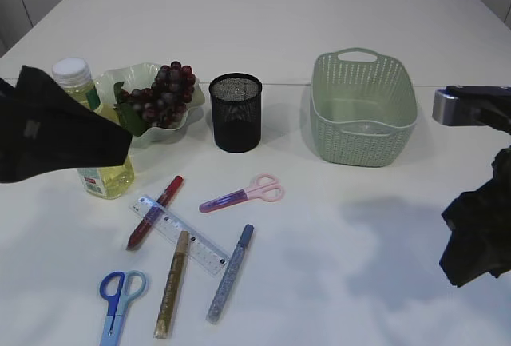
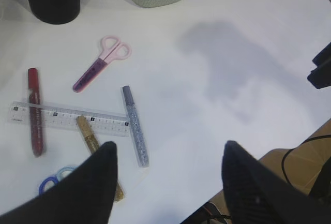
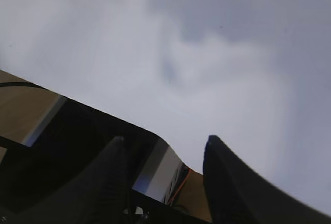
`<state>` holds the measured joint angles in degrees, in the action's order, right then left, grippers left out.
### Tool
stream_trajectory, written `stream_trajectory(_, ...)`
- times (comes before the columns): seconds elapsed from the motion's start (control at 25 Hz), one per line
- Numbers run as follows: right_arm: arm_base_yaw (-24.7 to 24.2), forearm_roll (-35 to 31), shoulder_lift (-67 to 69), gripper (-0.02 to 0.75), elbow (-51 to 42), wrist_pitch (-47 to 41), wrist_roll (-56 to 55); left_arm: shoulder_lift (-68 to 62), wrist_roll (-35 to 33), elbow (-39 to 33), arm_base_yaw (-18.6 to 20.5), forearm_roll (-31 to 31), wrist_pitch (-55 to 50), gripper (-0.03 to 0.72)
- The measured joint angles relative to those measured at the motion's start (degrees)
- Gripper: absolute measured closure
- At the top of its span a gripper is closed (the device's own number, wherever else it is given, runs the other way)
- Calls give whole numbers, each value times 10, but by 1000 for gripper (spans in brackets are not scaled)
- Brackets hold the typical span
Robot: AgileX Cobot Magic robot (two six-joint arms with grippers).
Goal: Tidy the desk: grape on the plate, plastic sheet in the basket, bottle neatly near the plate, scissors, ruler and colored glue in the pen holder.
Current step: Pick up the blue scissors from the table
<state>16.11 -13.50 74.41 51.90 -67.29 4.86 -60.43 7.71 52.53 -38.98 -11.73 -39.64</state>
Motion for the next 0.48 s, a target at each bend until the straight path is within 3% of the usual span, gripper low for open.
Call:
stream_trajectory(0.28,0,-14,8,353,4,15,7,-13,1,0,0,-7,-28,223)
stream_trajectory(0.48,0,-15,8,353,4,6,-1,-57,42,0,0,-10,-79,223)
